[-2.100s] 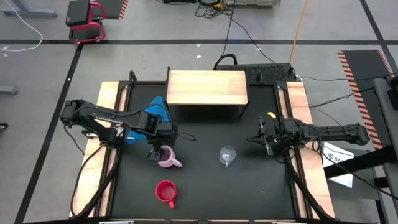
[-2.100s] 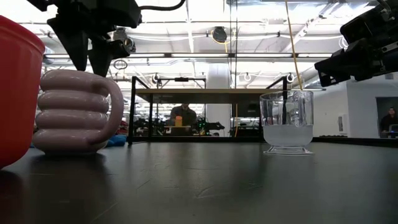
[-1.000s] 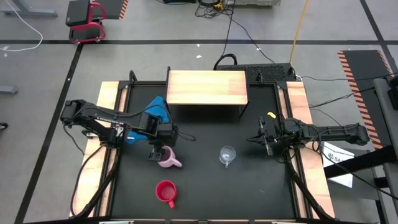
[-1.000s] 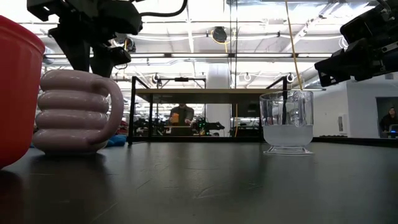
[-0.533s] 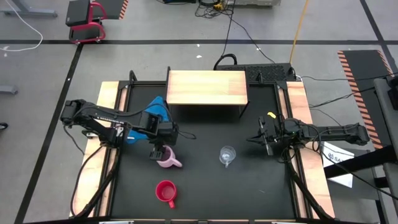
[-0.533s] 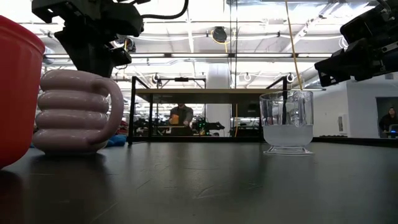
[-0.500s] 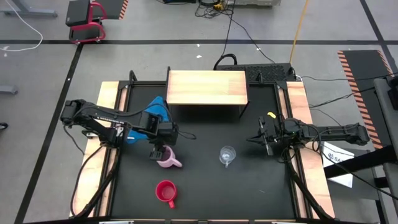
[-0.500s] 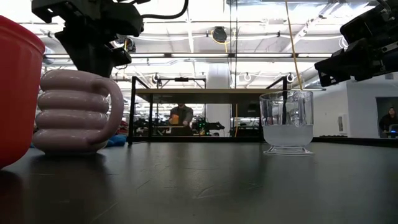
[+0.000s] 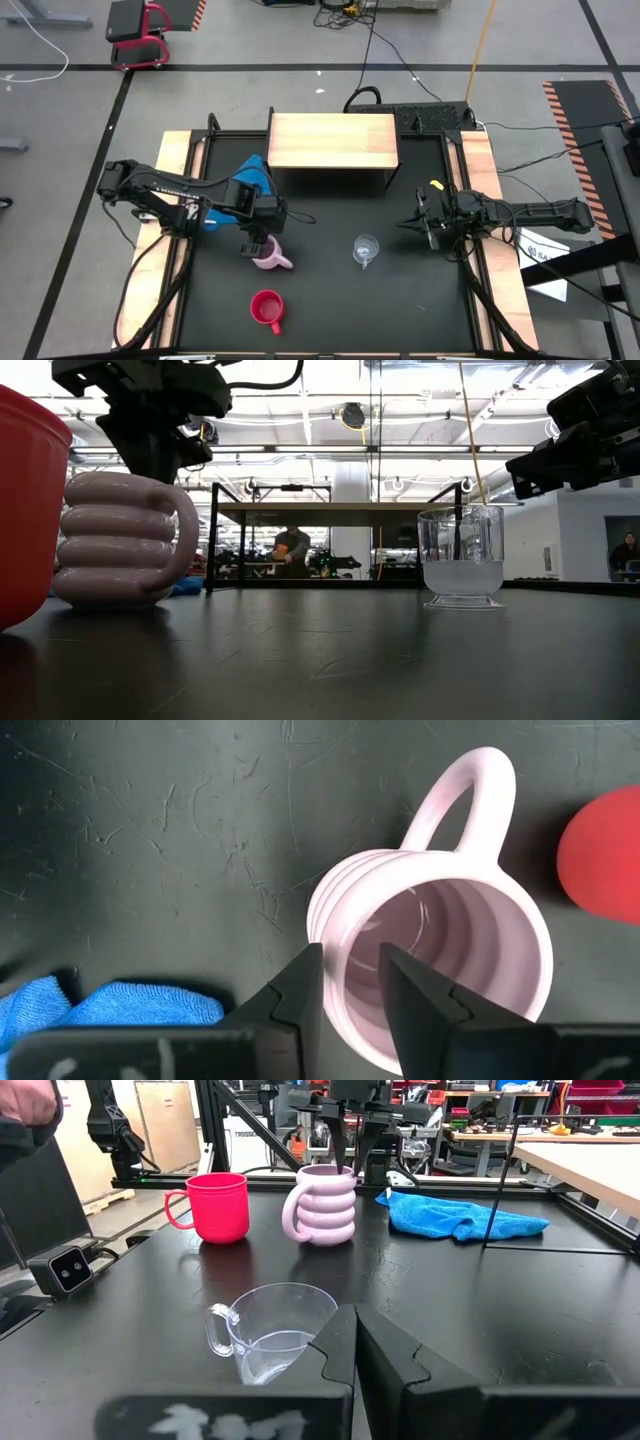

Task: Stack small to large cups/mugs on shelf
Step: Put the purple mug on the shelf

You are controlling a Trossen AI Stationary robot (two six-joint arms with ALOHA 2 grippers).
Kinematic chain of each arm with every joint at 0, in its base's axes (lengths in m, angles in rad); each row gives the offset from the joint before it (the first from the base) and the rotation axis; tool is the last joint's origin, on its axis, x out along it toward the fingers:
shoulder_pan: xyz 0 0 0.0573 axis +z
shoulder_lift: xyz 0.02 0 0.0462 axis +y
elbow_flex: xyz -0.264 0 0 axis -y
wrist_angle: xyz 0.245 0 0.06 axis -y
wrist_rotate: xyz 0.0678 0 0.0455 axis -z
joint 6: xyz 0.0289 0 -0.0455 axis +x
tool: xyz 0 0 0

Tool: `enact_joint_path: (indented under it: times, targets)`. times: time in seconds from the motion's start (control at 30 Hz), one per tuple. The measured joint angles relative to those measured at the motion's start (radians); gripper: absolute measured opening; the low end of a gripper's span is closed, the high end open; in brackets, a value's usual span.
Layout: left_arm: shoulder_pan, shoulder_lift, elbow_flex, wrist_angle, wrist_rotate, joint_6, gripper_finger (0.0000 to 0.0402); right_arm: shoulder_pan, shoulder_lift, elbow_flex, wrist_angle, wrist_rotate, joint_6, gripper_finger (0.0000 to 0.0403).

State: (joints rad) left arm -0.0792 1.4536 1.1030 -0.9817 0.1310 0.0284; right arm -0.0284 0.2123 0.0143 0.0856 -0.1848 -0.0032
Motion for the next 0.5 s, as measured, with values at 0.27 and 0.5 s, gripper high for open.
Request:
enact_joint_path:
  times: [0.27,0.5]
  targets:
    - [-0.002,0.000,0.000,0.000,0.000,0.012,0.0118,0.000,0.000,0.000,0.000,0.000,0.000,0.0000]
    - [-0.002,0.001,0.000,-0.002,-0.023,0.007,0.0120,0.000,0.000,0.000,0.000,0.000,0.000,0.0000]
